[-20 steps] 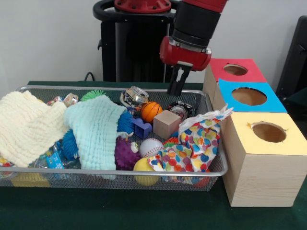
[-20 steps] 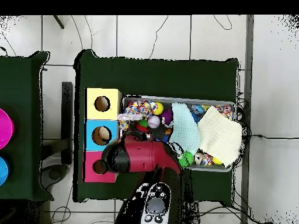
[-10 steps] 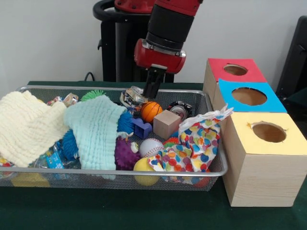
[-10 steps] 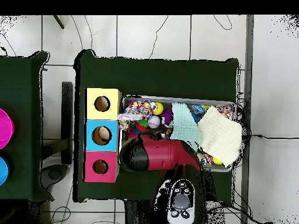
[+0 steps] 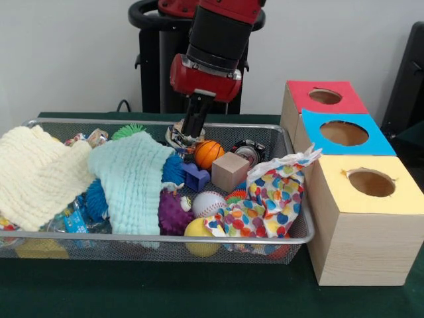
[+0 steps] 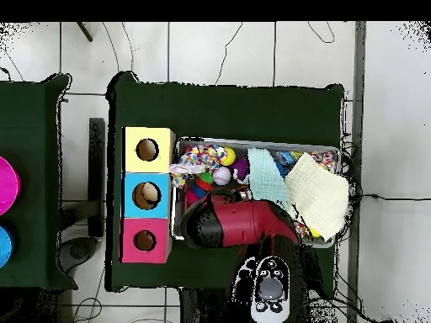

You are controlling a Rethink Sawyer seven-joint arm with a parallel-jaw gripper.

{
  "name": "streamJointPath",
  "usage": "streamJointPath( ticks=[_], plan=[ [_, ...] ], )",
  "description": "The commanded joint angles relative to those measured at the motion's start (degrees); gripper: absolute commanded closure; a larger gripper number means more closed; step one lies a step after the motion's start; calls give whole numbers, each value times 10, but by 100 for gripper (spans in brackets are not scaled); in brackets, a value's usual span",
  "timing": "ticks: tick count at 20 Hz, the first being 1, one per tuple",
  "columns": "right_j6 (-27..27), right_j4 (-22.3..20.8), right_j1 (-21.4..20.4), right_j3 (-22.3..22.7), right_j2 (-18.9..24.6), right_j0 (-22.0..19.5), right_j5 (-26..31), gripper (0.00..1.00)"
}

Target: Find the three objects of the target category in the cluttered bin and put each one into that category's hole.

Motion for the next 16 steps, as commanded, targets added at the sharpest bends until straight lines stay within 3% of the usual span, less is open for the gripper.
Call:
streamJointPath(
  ticks=[1, 5, 16],
  plan=[
    [-18, -56, 12, -33, 49, -1, -8, 100],
    [-3, -78, 21, -44, 23, 11, -2, 100],
    [4, -125, 39, -57, 10, 3, -4, 100]
  ],
)
